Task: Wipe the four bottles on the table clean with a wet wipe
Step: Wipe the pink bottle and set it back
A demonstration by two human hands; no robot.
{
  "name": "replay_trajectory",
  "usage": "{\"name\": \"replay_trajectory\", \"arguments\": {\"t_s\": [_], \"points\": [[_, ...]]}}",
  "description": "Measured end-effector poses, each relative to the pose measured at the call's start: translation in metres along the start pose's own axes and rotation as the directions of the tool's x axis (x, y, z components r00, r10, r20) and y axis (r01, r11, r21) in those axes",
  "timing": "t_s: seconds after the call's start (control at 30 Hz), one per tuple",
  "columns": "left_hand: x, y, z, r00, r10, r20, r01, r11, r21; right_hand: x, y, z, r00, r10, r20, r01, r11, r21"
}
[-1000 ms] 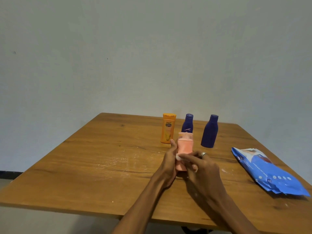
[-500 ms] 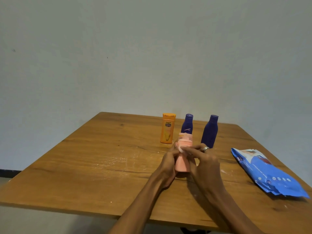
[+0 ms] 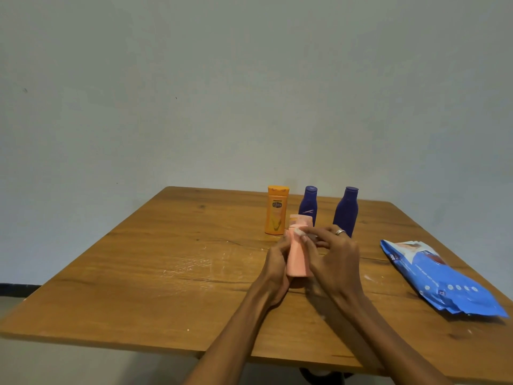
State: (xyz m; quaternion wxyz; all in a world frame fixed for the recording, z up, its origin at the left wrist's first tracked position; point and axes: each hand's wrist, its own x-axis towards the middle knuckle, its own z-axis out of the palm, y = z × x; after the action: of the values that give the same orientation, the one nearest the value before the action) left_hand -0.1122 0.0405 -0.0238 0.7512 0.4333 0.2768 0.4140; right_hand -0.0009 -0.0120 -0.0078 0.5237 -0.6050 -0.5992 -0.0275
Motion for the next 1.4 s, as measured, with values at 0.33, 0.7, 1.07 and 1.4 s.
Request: {"name": "replay_trajectory", "arguments": {"t_s": [0.33,0.7,1.07,1.4], "points": [[0.006,-0.001,-0.006,1.0,-0.025,-0.019,0.024,0.997,-0.071,-0.05,-0.012,-0.008,0.965,-0.054,0.258,0.078,0.994,-0.083],[0.005,0.001,-0.006,0.999,-0.012,-0.048,0.009,0.999,-0.054,-0.042,0.004,-0.019,0.993,0.071,0.089,-0.071,0.997,-0.004],[0.003,0.002,-0.002,0.999,0.023,0.045,-0.022,0.999,-0.027,0.017,-0.007,-0.006,0.96,0.208,-0.189,-0.165,0.962,0.218],[-0.001,0.0,0.0,0.986,0.029,0.162,-0.053,0.988,0.148,0.027,-0.005,-0.02,0.939,0.269,-0.212,-0.213,0.944,0.253]]}}
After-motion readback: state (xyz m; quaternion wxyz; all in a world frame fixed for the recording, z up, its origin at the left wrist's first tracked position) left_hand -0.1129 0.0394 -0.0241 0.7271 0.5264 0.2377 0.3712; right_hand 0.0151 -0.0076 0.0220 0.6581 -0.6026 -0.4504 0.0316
